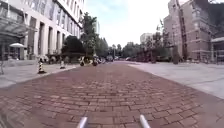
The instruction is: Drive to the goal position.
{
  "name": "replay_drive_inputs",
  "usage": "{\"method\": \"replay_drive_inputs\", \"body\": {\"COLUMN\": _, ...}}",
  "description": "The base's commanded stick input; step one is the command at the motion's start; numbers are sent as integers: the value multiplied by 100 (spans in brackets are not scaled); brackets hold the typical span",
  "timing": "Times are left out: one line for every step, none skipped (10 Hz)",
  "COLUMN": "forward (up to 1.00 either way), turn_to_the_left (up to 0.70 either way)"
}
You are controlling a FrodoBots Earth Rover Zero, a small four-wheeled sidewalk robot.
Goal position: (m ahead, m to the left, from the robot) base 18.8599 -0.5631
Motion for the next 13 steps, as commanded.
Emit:
{"method": "replay_drive_inputs", "body": {"forward": 70, "turn_to_the_left": 0}}
{"method": "replay_drive_inputs", "body": {"forward": 70, "turn_to_the_left": 0}}
{"method": "replay_drive_inputs", "body": {"forward": 70, "turn_to_the_left": 0}}
{"method": "replay_drive_inputs", "body": {"forward": 70, "turn_to_the_left": 0}}
{"method": "replay_drive_inputs", "body": {"forward": 70, "turn_to_the_left": 0}}
{"method": "replay_drive_inputs", "body": {"forward": 70, "turn_to_the_left": 0}}
{"method": "replay_drive_inputs", "body": {"forward": 70, "turn_to_the_left": 0}}
{"method": "replay_drive_inputs", "body": {"forward": 70, "turn_to_the_left": 0}}
{"method": "replay_drive_inputs", "body": {"forward": 70, "turn_to_the_left": 0}}
{"method": "replay_drive_inputs", "body": {"forward": 70, "turn_to_the_left": 0}}
{"method": "replay_drive_inputs", "body": {"forward": 70, "turn_to_the_left": 0}}
{"method": "replay_drive_inputs", "body": {"forward": 70, "turn_to_the_left": 0}}
{"method": "replay_drive_inputs", "body": {"forward": 70, "turn_to_the_left": 0}}
